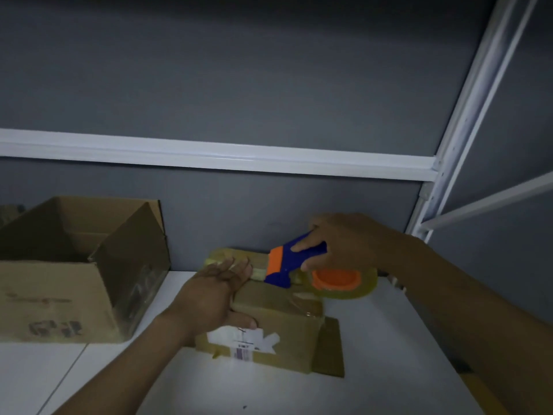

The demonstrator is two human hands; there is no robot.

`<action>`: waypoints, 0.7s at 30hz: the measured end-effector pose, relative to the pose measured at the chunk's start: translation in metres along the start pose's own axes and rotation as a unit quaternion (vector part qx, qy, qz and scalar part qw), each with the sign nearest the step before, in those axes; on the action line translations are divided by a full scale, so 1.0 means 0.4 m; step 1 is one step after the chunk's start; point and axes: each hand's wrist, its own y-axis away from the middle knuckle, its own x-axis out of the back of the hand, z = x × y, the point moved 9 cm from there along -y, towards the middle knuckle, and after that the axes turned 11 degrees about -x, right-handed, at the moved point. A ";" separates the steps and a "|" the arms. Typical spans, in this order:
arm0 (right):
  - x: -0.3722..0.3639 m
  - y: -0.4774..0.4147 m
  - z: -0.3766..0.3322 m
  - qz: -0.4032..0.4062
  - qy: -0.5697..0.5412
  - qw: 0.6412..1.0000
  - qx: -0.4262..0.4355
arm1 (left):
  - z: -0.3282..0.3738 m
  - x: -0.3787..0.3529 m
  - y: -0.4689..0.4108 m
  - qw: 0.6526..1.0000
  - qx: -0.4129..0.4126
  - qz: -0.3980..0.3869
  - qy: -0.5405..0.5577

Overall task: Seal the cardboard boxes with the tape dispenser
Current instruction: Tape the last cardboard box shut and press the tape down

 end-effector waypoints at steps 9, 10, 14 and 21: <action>-0.064 0.090 0.109 -0.012 -0.058 0.996 -0.063 | -0.009 0.006 -0.009 0.996 -0.029 -0.075 0.027; -0.067 0.091 0.111 -0.007 -0.065 0.996 -0.068 | 0.012 0.004 -0.016 0.996 -0.039 -0.077 0.027; -0.075 0.097 0.121 0.007 -0.087 0.992 -0.086 | 0.153 -0.003 -0.073 0.991 -0.092 -0.074 0.055; -0.106 0.145 0.151 0.036 -0.160 0.977 -0.133 | 0.169 -0.022 -0.121 0.992 -0.092 -0.065 0.065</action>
